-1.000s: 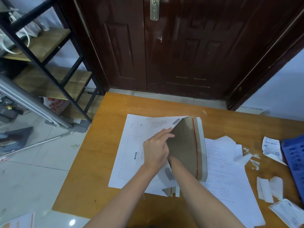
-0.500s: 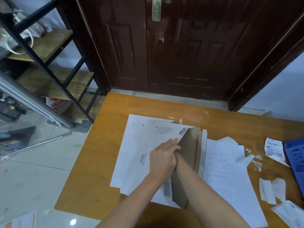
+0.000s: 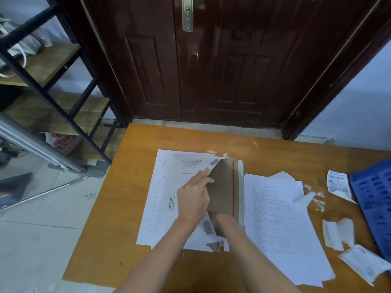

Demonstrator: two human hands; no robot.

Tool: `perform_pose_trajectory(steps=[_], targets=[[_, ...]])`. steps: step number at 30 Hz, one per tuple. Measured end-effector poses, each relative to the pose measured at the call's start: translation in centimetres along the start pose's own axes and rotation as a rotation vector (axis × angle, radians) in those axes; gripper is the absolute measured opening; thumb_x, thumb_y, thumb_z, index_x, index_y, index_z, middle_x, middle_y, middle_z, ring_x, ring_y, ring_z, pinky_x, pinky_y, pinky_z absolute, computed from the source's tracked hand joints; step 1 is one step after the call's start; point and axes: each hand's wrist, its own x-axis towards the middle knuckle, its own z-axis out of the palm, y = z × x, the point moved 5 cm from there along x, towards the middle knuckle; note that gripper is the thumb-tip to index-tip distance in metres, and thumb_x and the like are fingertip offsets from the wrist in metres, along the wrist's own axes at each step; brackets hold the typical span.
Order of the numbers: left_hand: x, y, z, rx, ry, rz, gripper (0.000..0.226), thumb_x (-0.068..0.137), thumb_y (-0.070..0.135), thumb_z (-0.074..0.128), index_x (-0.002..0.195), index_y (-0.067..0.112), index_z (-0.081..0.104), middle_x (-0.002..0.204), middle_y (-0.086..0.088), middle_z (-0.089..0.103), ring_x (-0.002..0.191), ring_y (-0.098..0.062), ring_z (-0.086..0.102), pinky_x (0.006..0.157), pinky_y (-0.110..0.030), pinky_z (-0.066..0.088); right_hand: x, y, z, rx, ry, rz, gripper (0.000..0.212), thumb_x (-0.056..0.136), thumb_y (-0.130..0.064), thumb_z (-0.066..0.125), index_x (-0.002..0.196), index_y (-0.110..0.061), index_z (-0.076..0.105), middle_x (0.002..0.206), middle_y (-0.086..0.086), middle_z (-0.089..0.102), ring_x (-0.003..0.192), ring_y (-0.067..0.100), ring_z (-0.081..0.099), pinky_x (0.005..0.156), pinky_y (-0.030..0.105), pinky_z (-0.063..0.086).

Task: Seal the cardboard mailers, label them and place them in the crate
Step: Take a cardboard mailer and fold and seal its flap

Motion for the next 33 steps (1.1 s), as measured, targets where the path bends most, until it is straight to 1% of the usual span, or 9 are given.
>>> perform_pose_trajectory(steps=[3,5,10,14,17,23,27,31,33], targets=[[-0.1,-0.4,0.7,0.011,-0.062,-0.114,0.029,0.084,0.003,0.065,0.105,0.021,0.075,0.132,-0.005,0.059,0.111,-0.020,0.064,0.074,-0.030,0.057,0.9,0.0,0.3,0.000,0.024,-0.077,0.036,0.104,-0.021,0.031,0.137,-0.012,0.041,0.127,0.009,0.046,0.118,0.030,0.045,0.110,0.038,0.031],[-0.1,-0.6,0.9,0.020,-0.078,-0.163,0.032,0.087,0.003,0.063,0.113,0.020,0.072,0.132,-0.006,0.059,0.117,-0.025,0.060,0.078,-0.037,0.057,2.6,0.3,1.2,0.127,0.048,-0.089,0.036,0.103,-0.027,0.034,0.136,-0.013,0.044,0.134,0.012,0.048,0.123,0.033,0.044,0.109,0.042,0.036],[0.3,-0.4,1.0,0.046,-0.107,-0.138,0.036,0.087,0.001,0.060,0.118,0.018,0.069,0.127,-0.006,0.063,0.101,-0.025,0.069,0.065,-0.032,0.058,2.0,0.3,1.0,0.290,0.131,-0.125,0.025,0.103,-0.020,0.036,0.119,-0.010,0.052,0.110,0.012,0.053,0.099,0.025,0.046,0.097,0.037,0.042],[-0.1,-0.1,0.9,0.061,-0.121,-0.090,0.041,0.088,-0.002,0.055,0.121,0.019,0.067,0.130,-0.004,0.061,0.106,-0.023,0.067,0.062,-0.032,0.056,1.3,0.4,0.5,0.414,0.190,-0.161,0.030,0.101,-0.023,0.036,0.122,-0.011,0.055,0.120,0.011,0.059,0.109,0.029,0.054,0.095,0.039,0.046],[-0.3,-0.1,1.0,0.049,-0.122,-0.069,0.043,0.085,-0.004,0.056,0.120,0.017,0.067,0.129,-0.006,0.062,0.107,-0.024,0.066,0.061,-0.034,0.058,1.2,1.1,-0.1,0.517,0.261,-0.169,0.027,0.098,-0.020,0.039,0.114,-0.014,0.059,0.106,0.008,0.064,0.097,0.025,0.059,0.085,0.036,0.048],[-1.1,0.4,1.5,0.050,-0.151,-0.042,0.041,0.084,-0.004,0.058,0.118,0.018,0.068,0.127,-0.006,0.063,0.100,-0.025,0.069,0.063,-0.039,0.059,0.4,3.1,-2.0,1.006,0.400,-0.189,0.015,0.096,-0.010,0.046,0.095,-0.014,0.061,0.078,0.001,0.065,0.062,0.009,0.063,0.070,0.025,0.050],[-1.7,1.4,2.1,0.076,-0.180,-0.009,0.043,0.084,-0.005,0.057,0.118,0.018,0.067,0.129,-0.005,0.062,0.106,-0.025,0.067,0.063,-0.037,0.057,-1.1,5.0,-4.1,1.290,0.481,-0.258,0.012,0.095,-0.007,0.050,0.092,-0.011,0.060,0.077,0.002,0.064,0.061,0.009,0.067,0.064,0.019,0.049],[-1.8,2.3,3.3,0.091,-0.177,0.014,0.042,0.081,-0.005,0.061,0.115,0.018,0.069,0.125,-0.006,0.065,0.099,-0.025,0.070,0.057,-0.035,0.057,-2.3,9.9,-6.2,1.500,0.743,-0.179,0.008,0.091,-0.005,0.052,0.092,-0.008,0.060,0.074,0.004,0.062,0.059,0.012,0.066,0.068,0.023,0.050],[-1.7,2.6,3.8,0.102,-0.169,0.015,0.040,0.082,-0.005,0.063,0.115,0.017,0.069,0.124,-0.008,0.065,0.096,-0.026,0.070,0.057,-0.036,0.059,-1.9,13.3,-6.2,1.381,0.889,-0.002,0.011,0.090,-0.011,0.051,0.094,-0.009,0.061,0.079,0.004,0.066,0.066,0.012,0.065,0.075,0.030,0.051]])
